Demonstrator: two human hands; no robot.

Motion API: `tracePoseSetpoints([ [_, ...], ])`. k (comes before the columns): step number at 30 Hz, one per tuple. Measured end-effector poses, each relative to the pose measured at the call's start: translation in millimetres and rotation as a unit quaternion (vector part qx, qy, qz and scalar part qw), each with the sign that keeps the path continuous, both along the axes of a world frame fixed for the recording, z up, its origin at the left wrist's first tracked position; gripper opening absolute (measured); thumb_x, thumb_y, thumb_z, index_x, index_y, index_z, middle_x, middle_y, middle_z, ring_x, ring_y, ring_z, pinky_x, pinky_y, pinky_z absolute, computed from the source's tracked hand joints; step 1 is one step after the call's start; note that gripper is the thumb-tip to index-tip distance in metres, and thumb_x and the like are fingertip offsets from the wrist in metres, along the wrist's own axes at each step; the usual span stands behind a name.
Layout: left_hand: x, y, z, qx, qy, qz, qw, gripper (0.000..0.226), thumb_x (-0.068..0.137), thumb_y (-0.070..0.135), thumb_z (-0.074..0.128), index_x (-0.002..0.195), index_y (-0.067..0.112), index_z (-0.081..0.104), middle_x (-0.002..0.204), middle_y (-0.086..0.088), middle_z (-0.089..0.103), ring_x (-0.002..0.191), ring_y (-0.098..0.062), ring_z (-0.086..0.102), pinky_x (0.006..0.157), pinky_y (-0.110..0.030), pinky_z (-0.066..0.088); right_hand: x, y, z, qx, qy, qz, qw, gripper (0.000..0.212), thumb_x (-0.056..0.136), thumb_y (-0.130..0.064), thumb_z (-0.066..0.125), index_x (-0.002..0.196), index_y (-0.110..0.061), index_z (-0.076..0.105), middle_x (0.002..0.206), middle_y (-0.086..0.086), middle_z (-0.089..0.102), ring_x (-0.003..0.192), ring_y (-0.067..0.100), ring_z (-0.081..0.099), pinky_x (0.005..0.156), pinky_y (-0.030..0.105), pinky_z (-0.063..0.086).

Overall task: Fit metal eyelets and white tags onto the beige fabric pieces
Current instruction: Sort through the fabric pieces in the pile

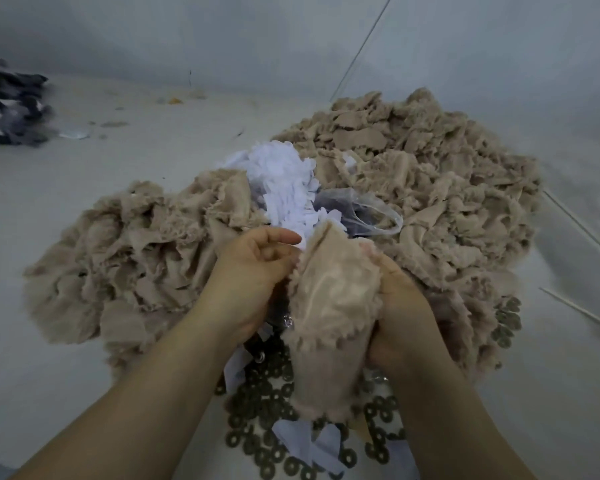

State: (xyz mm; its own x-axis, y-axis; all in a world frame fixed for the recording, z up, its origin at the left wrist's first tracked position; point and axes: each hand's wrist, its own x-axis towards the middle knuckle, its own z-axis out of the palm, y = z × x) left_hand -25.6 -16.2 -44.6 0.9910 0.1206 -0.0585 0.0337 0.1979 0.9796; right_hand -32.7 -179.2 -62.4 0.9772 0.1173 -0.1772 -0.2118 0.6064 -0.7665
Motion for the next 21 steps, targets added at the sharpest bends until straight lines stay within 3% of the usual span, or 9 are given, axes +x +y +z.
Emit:
tracePoseSetpoints([
  [2, 1.3, 0.9, 2.5, 0.05, -0.024, 0.068, 0.996, 0.01, 0.092, 0.004, 0.064, 0.09, 0.013, 0.066, 0.08, -0.008, 0.071, 0.066, -0.019, 0.064, 0.064, -0.037, 0.055, 0.3, -2.7, -0.6, -0.011, -0.019, -0.012, 1.0, 0.034, 0.084, -0.032, 0.063, 0.107, -0.009, 0.074, 0.112, 0.014, 0.073, 0.106, 0.029, 0.07, 0.086, 0.04, 0.057],
  [4, -2.0, -2.9, 8.2, 0.101, -0.047, 0.088, 0.99, 0.015, 0.094, 0.02, 0.065, 0.079, 0.015, 0.065, 0.072, -0.005, 0.066, 0.061, -0.019, 0.062, 0.058, -0.038, 0.056, -0.3, -3.0, -0.1, -0.002, -0.026, -0.014, 1.0, 0.044, 0.088, -0.031, 0.059, 0.121, -0.003, 0.066, 0.121, 0.02, 0.068, 0.115, 0.034, 0.065, 0.097, 0.047, 0.053],
  [7, -15.4, -17.9, 17.4, 0.104, -0.041, -0.04, 0.993, 0.04, 0.075, 0.053, 0.071, 0.073, 0.014, 0.067, 0.067, -0.006, 0.066, 0.059, -0.022, 0.061, 0.056, -0.03, 0.052, -1.5, -1.5, 0.0, -0.006, -0.029, -0.021, 0.999, 0.046, 0.091, -0.029, 0.056, 0.124, 0.002, 0.061, 0.122, 0.026, 0.066, 0.115, 0.037, 0.064, 0.095, 0.049, 0.055],
  [8, -18.7, -22.8, 18.0, 0.124, -0.038, -0.073, 0.989, 0.041, 0.069, 0.054, 0.074, 0.074, 0.014, 0.067, 0.071, -0.009, 0.068, 0.062, -0.025, 0.063, 0.057, -0.032, 0.052, -2.0, -2.1, -0.4, -0.01, -0.027, -0.03, 0.999, 0.044, 0.092, -0.028, 0.056, 0.123, 0.003, 0.061, 0.121, 0.026, 0.066, 0.114, 0.038, 0.064, 0.093, 0.048, 0.056],
  [10, -19.1, -28.8, 15.0, 0.205, -0.056, -0.079, 0.974, 0.026, 0.071, 0.032, 0.083, 0.082, 0.014, 0.068, 0.078, -0.006, 0.071, 0.068, -0.021, 0.066, 0.062, -0.035, 0.055, -1.2, -4.7, -2.4, -0.013, -0.029, -0.041, 0.999, 0.038, 0.095, -0.026, 0.055, 0.119, 0.001, 0.063, 0.12, 0.024, 0.068, 0.113, 0.036, 0.066, 0.089, 0.045, 0.058],
  [12, -13.2, -26.1, 11.3, 0.262, -0.06, -0.033, 0.963, 0.008, 0.078, 0.005, 0.074, 0.082, 0.007, 0.068, 0.074, -0.009, 0.069, 0.064, -0.016, 0.062, 0.059, -0.036, 0.053, 0.4, -7.9, -3.6, -0.035, -0.04, -0.06, 0.997, 0.028, 0.1, -0.023, 0.05, 0.107, -0.009, 0.073, 0.114, 0.017, 0.072, 0.109, 0.029, 0.069, 0.083, 0.039, 0.06],
  [14, -5.7, -15.2, 10.3, 0.282, -0.055, 0.0, 0.958, 0.011, 0.083, -0.004, 0.063, 0.078, 0.004, 0.068, 0.066, -0.005, 0.066, 0.059, -0.011, 0.055, 0.057, -0.029, 0.047, 1.8, -13.3, -2.6, -0.069, -0.047, -0.096, 0.992, 0.034, 0.105, -0.021, 0.045, 0.094, -0.017, 0.077, 0.107, 0.014, 0.074, 0.103, 0.027, 0.071, 0.08, 0.039, 0.06],
  [18, 7.0, 7.3, 17.5, 0.291, -0.079, 0.034, 0.953, 0.024, 0.091, 0.006, 0.065, 0.074, 0.02, 0.072, 0.071, 0.011, 0.072, 0.066, -0.002, 0.065, 0.061, -0.019, 0.048, 4.7, -27.3, 0.4, -0.143, -0.046, -0.145, 0.978, 0.032, 0.106, -0.028, 0.042, 0.111, -0.013, 0.069, 0.112, 0.011, 0.073, 0.107, 0.028, 0.069, 0.086, 0.044, 0.059],
  [21, 16.5, 11.3, 19.6, 0.3, -0.098, 0.042, 0.948, 0.02, 0.093, 0.016, 0.066, 0.074, 0.015, 0.071, 0.068, -0.006, 0.069, 0.059, -0.012, 0.06, 0.056, -0.025, 0.048, 3.3, -25.9, 0.4, -0.174, -0.051, -0.154, 0.971, 0.03, 0.105, -0.03, 0.045, 0.115, -0.01, 0.065, 0.114, 0.01, 0.072, 0.109, 0.026, 0.068, 0.093, 0.046, 0.055],
])
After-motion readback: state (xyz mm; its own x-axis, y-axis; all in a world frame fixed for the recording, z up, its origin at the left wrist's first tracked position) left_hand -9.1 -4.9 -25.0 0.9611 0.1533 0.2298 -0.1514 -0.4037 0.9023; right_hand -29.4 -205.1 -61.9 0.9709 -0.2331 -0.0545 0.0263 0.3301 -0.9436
